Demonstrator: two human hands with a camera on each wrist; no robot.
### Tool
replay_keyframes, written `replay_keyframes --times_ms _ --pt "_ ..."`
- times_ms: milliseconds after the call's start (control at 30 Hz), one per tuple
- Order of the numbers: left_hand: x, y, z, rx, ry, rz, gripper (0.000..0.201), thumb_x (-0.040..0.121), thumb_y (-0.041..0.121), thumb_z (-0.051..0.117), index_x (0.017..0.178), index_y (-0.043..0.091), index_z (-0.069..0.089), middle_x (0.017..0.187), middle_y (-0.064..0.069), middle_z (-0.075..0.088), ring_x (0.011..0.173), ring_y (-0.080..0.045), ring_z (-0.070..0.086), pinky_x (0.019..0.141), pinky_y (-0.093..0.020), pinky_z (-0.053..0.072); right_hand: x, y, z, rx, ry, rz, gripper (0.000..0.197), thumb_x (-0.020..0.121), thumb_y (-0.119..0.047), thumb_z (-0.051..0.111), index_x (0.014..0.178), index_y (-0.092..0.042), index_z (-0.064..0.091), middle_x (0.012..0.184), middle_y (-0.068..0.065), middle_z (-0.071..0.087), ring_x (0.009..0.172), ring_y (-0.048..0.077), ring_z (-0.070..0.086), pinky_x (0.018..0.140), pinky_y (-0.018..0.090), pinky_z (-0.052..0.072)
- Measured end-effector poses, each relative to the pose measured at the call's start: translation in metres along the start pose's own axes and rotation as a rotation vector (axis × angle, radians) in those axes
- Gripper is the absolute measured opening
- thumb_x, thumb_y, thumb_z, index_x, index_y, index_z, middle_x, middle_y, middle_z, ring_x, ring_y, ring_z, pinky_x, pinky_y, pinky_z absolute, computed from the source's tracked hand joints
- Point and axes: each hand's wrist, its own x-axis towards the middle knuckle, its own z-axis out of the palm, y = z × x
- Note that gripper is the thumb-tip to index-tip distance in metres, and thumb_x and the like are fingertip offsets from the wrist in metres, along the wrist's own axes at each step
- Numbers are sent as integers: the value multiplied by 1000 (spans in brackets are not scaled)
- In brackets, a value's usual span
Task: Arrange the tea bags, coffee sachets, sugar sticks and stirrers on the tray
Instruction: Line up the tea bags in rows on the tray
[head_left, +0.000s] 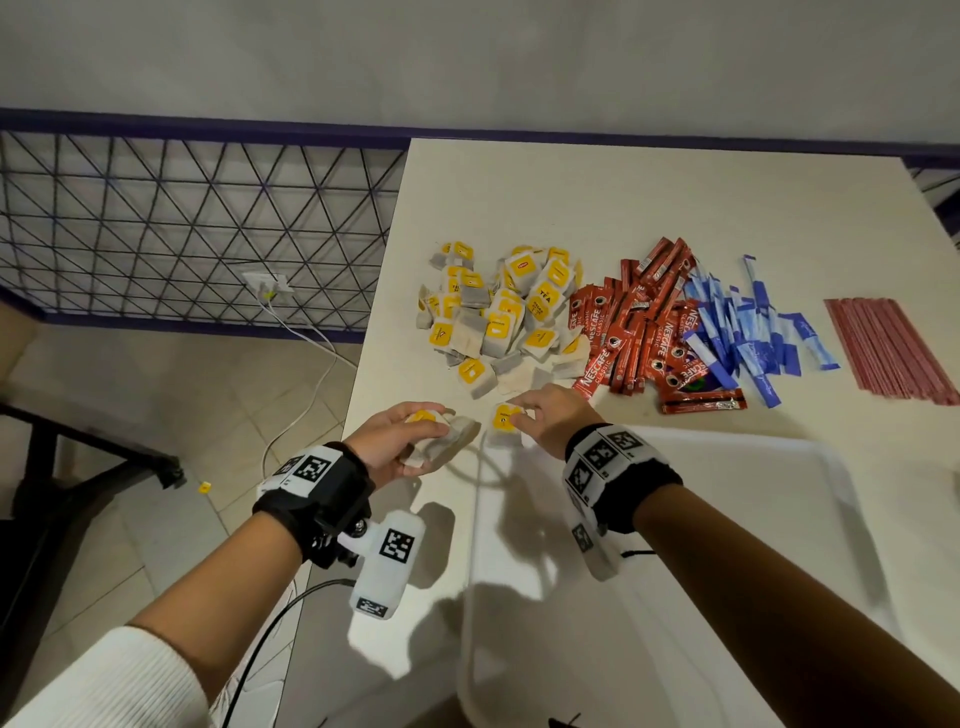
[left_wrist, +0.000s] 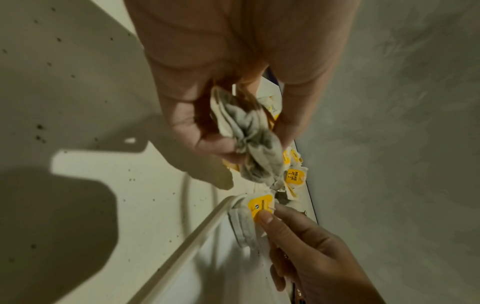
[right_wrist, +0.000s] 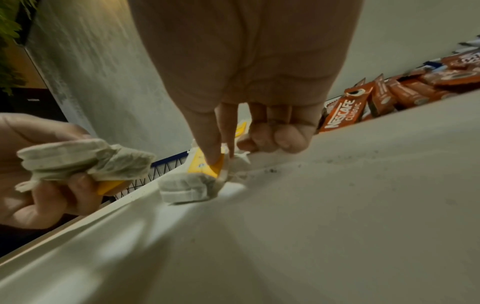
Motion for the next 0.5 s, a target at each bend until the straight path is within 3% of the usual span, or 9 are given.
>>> replay_keyframes --times_ms 100,133,167,233,267,367,433,500 --pt "-2 3 0 9 -16 1 22 84 0 61 87 21 63 74 0 62 57 -9 57 44 -15 48 -4 0 -4 88 30 -12 41 94 -32 49 134 -22 48 126 11 53 118 25 47 98 29 33" --pt "-4 5 0 12 -24 3 22 84 -1 60 87 21 63 74 -1 62 54 -8 57 43 -15 47 -8 -1 -6 133 68 -14 43 93 -31 51 134 -19 48 119 9 57 115 24 49 97 28 34" --pt "-5 6 1 10 -37 10 23 85 -2 59 87 21 62 72 -1 61 48 -7 55 39 -14 44 -12 -1 -8 187 113 -18 43 93 -30 52 133 -16 48 103 4 60 106 22 52 93 27 36" --pt "-7 8 4 7 -72 28 24 85 -4 57 88 19 62 65 -2 60 35 -6 44 32 -11 34 -22 -3 -11 314 164 -21 39 92 -29 54 127 -12 52 70 -3 52 79 18 53 75 24 41" --pt "-7 9 6 14 -91 36 24 85 -5 56 88 19 62 62 -1 59 32 -7 40 30 -11 29 -27 -5 -13 382 139 -16 36 92 -29 54 123 -12 53 66 -3 50 68 17 53 66 23 43" --pt "-10 11 16 49 -165 49 26 85 -5 56 89 21 63 62 -3 60 37 -11 44 31 -12 28 -42 -12 -15 683 -99 29 27 94 -27 50 115 -10 54 77 2 59 62 15 56 52 20 46" --pt "-15 13 25 36 -210 46 29 85 -6 54 91 21 63 68 -4 61 43 -11 51 35 -13 35 -52 -17 -17 837 -206 55 18 95 -26 49 102 -10 56 81 4 61 65 16 57 54 21 49" --pt "-18 12 33 15 -251 47 31 86 -8 52 94 21 61 75 -3 62 53 -10 58 42 -16 44 -57 -18 -17 857 -222 43 14 93 -24 54 90 -11 58 81 4 64 67 14 60 58 21 51"
